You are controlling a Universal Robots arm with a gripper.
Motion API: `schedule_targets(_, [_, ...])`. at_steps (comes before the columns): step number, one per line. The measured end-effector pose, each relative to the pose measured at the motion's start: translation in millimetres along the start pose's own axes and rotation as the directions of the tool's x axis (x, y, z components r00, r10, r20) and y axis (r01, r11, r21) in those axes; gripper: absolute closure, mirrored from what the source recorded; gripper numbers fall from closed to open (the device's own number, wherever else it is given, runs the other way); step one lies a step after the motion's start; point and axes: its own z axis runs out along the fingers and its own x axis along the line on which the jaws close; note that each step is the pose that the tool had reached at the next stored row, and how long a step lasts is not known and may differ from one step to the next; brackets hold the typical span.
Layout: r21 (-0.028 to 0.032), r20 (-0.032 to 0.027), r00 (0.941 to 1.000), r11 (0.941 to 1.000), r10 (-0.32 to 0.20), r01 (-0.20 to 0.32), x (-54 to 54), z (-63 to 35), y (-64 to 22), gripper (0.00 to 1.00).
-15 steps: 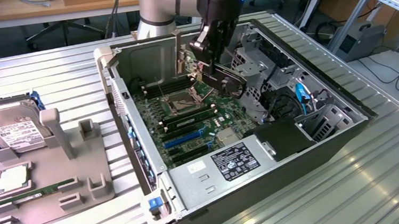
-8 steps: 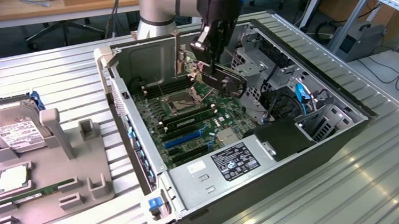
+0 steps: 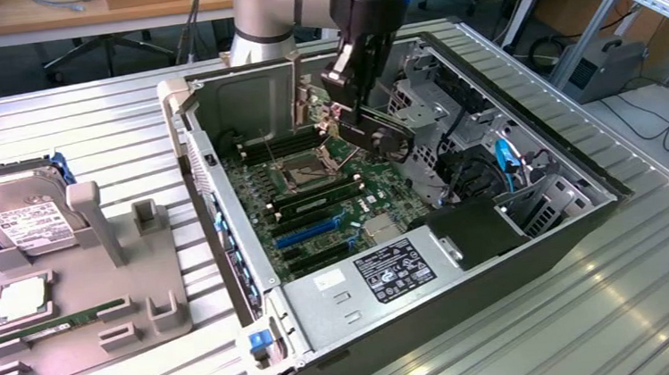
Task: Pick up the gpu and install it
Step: 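Insert the gpu into the slot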
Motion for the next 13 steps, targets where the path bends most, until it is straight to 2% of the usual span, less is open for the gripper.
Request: schedule_targets(13, [-0.0017, 0.0016, 0.9984, 0.9984, -0.057, 0.057, 0.0, 0.1, 0.0, 0.73])
